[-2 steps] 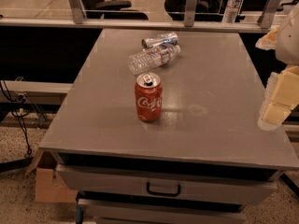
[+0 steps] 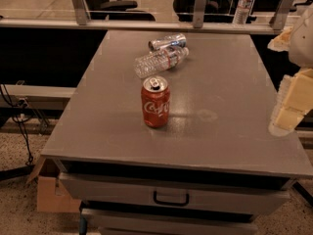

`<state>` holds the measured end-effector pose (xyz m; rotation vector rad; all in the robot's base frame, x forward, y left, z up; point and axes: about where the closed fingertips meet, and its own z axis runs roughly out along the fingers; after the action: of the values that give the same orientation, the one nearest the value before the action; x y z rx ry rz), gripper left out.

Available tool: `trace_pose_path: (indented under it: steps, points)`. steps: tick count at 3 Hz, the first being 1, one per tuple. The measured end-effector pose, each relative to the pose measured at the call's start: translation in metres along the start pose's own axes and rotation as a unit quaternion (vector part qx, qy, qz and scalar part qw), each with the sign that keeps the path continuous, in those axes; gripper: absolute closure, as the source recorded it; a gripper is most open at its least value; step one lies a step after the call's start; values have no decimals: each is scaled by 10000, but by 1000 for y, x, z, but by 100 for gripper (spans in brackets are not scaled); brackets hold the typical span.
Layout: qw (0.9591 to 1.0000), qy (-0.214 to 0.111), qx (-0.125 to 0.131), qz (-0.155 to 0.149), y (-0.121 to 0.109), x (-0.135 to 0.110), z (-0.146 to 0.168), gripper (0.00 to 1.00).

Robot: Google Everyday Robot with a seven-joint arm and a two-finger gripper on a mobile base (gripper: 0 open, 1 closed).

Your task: Pick coke can

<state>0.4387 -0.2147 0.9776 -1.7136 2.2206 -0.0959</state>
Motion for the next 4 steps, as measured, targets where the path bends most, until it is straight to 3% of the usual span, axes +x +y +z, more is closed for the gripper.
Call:
trace_pose_path:
  steps: [1,2,3,4]
  points:
    - [9992,-367,-15,154,3,-6,5,0]
    - [9903,-1260,-92,572,13,-13,32,0]
    - [9719,-2175,-130,896,20,-45,48,0]
    - [9592,-2625,-186,1035,22,-69,39,0]
